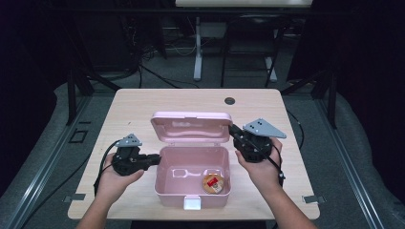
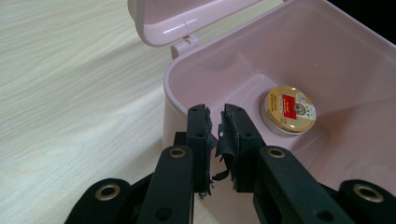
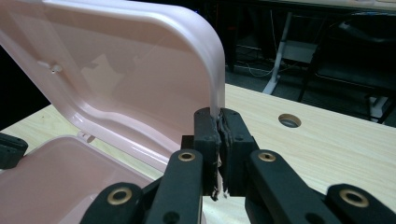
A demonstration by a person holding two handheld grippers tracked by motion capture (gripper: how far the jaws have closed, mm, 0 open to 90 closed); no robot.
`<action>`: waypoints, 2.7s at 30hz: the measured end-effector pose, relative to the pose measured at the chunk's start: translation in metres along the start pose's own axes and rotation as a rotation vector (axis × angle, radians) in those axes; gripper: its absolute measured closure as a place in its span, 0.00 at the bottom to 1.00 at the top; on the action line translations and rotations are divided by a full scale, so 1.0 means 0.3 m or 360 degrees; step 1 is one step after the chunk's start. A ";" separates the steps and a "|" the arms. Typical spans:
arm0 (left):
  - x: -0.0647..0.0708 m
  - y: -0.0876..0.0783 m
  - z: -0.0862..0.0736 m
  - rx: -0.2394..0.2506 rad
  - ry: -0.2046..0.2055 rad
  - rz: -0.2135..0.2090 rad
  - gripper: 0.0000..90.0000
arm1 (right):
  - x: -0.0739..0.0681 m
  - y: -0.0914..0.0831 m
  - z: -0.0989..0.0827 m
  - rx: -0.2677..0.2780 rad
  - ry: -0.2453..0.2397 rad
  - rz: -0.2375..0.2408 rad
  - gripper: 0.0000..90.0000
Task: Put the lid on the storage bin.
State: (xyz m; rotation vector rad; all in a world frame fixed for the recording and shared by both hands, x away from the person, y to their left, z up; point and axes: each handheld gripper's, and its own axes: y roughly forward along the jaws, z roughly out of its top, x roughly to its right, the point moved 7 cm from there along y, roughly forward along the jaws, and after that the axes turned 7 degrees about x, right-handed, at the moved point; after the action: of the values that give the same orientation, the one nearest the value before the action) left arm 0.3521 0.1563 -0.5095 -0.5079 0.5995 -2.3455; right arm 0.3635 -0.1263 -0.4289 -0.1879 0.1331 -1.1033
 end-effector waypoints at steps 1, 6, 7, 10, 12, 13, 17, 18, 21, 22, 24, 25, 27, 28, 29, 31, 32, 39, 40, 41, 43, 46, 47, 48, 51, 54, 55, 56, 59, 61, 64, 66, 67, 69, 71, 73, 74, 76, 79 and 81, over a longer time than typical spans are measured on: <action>0.000 0.000 0.000 0.0001 0.0000 -0.0001 0.90 | -0.001 -0.002 -0.001 -0.0001 -0.0001 0.0000 0.96; 0.000 0.000 0.000 -0.0005 0.0012 0.0005 0.90 | -0.003 -0.008 -0.006 0.0008 0.0009 0.0008 0.95; 0.001 -0.001 0.000 -0.0012 0.0013 0.0006 0.90 | -0.002 -0.012 -0.008 0.0009 0.0022 0.0018 0.95; 0.001 -0.001 0.000 -0.0011 0.0013 0.0006 0.89 | -0.003 -0.016 -0.011 0.0013 0.0027 0.0022 0.95; 0.001 -0.001 0.000 -0.0012 0.0013 0.0005 0.89 | -0.004 -0.018 -0.011 0.0013 0.0024 0.0023 0.95; 0.001 -0.001 0.000 -0.0012 0.0014 0.0006 0.89 | -0.006 -0.019 -0.012 0.0013 0.0023 0.0022 0.95; 0.000 0.003 -0.001 -0.0013 0.0015 0.0018 0.87 | -0.008 -0.024 -0.014 0.0015 0.0027 0.0023 0.95; 0.001 0.003 -0.001 -0.0013 0.0016 0.0018 0.87 | -0.010 -0.024 -0.014 0.0019 0.0030 0.0023 0.95; 0.001 0.003 -0.001 -0.0014 0.0015 0.0019 0.87 | -0.012 -0.028 -0.017 0.0020 0.0024 0.0023 0.94; 0.001 0.003 -0.001 -0.0013 0.0015 0.0019 0.87 | -0.011 -0.029 -0.017 0.0019 0.0021 0.0023 0.94; 0.001 0.002 0.000 -0.0014 0.0017 0.0017 0.87 | -0.013 -0.033 -0.019 0.0018 0.0028 0.0027 0.94; 0.001 0.001 0.000 -0.0015 0.0018 0.0014 0.87 | -0.013 -0.033 -0.019 0.0018 0.0028 0.0027 0.94; 0.002 0.001 0.001 -0.0012 0.0017 0.0015 0.88 | -0.014 -0.035 -0.020 0.0018 0.0023 0.0029 0.94; 0.002 0.001 0.001 -0.0012 0.0017 0.0016 0.88 | -0.015 -0.036 -0.021 0.0018 0.0021 0.0029 0.94; 0.002 0.002 0.002 -0.0003 0.0022 0.0022 0.88 | -0.015 -0.037 -0.021 0.0019 0.0021 0.0030 0.94; 0.005 0.001 0.003 -0.0006 0.0023 0.0024 0.88 | -0.016 -0.039 -0.022 0.0016 0.0029 0.0035 0.94; 0.005 -0.001 0.005 -0.0003 0.0029 0.0023 0.88 | -0.016 -0.039 -0.022 0.0018 0.0030 0.0035 0.94; 0.012 -0.011 0.016 0.0027 0.0039 0.0024 0.89 | -0.020 -0.047 -0.026 0.0012 0.0030 0.0044 0.93; 0.012 -0.013 0.018 0.0034 0.0041 0.0028 0.89 | -0.020 -0.047 -0.026 0.0014 0.0030 0.0045 0.93; 0.012 -0.016 0.021 0.0037 0.0043 0.0029 0.89 | -0.021 -0.048 -0.026 0.0012 0.0028 0.0044 0.93; 0.013 -0.022 0.026 0.0053 0.0049 0.0039 0.88 | -0.022 -0.050 -0.027 0.0014 0.0030 0.0046 0.93; 0.015 -0.032 0.034 0.0068 0.0062 0.0039 0.88 | -0.024 -0.054 -0.030 0.0012 0.0031 0.0051 0.92; 0.020 -0.039 0.040 0.0080 0.0066 0.0041 0.88 | -0.025 -0.055 -0.030 0.0011 0.0031 0.0052 0.92; 0.020 -0.039 0.040 0.0080 0.0066 0.0041 0.88 | -0.025 -0.055 -0.030 0.0011 0.0031 0.0052 0.92; 0.024 -0.047 0.045 0.0082 0.0079 0.0041 0.88 | -0.027 -0.058 -0.032 0.0014 0.0032 0.0057 0.92; 0.029 -0.056 0.052 0.0088 0.0087 0.0047 0.88 | -0.028 -0.064 -0.037 0.0013 0.0039 0.0062 0.92; 0.031 -0.057 0.054 0.0103 0.0084 0.0055 0.88 | -0.029 -0.065 -0.038 0.0014 0.0043 0.0065 0.92; 0.032 -0.060 0.056 0.0104 0.0084 0.0056 0.88 | -0.029 -0.066 -0.038 0.0016 0.0044 0.0067 0.91; 0.037 -0.073 0.063 0.0115 0.0081 0.0053 0.89 | -0.032 -0.070 -0.041 0.0012 0.0042 0.0071 0.91; 0.038 -0.080 0.068 0.0125 0.0088 0.0058 0.89 | -0.034 -0.073 -0.043 0.0012 0.0047 0.0077 0.90; 0.040 -0.094 0.077 0.0145 0.0101 0.0073 0.88 | -0.036 -0.080 -0.048 0.0012 0.0065 0.0087 0.90; 0.041 -0.103 0.083 0.0164 0.0103 0.0084 0.88 | -0.036 -0.082 -0.050 0.0012 0.0066 0.0091 0.89; 0.041 -0.107 0.085 0.0166 0.0103 0.0087 0.88 | -0.037 -0.083 -0.051 0.0014 0.0068 0.0094 0.89; 0.043 -0.117 0.090 0.0182 0.0103 0.0096 0.88 | -0.039 -0.086 -0.054 0.0013 0.0067 0.0093 0.89; 0.046 -0.125 0.096 0.0198 0.0107 0.0100 0.88 | -0.041 -0.088 -0.055 0.0013 0.0066 0.0095 0.89; 0.049 -0.130 0.099 0.0205 0.0116 0.0101 0.88 | -0.044 -0.091 -0.058 0.0013 0.0061 0.0098 0.89; 0.051 -0.132 0.101 0.0208 0.0114 0.0107 0.88 | -0.044 -0.091 -0.058 0.0013 0.0061 0.0098 0.89; 0.054 -0.135 0.103 0.0212 0.0121 0.0106 0.88 | -0.045 -0.094 -0.060 0.0008 0.0060 0.0101 0.89; 0.060 -0.142 0.111 0.0236 0.0129 0.0120 0.88 | -0.049 -0.099 -0.065 0.0011 0.0061 0.0105 0.88; 0.063 -0.149 0.114 0.0240 0.0136 0.0122 0.88 | -0.050 -0.102 -0.068 0.0009 0.0057 0.0106 0.88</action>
State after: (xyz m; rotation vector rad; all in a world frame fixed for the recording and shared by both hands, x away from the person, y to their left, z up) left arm 0.3334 0.1641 -0.4537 -0.3125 0.4673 -2.3260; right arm 0.3260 -0.1281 -0.4419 -0.1578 0.1671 -1.0409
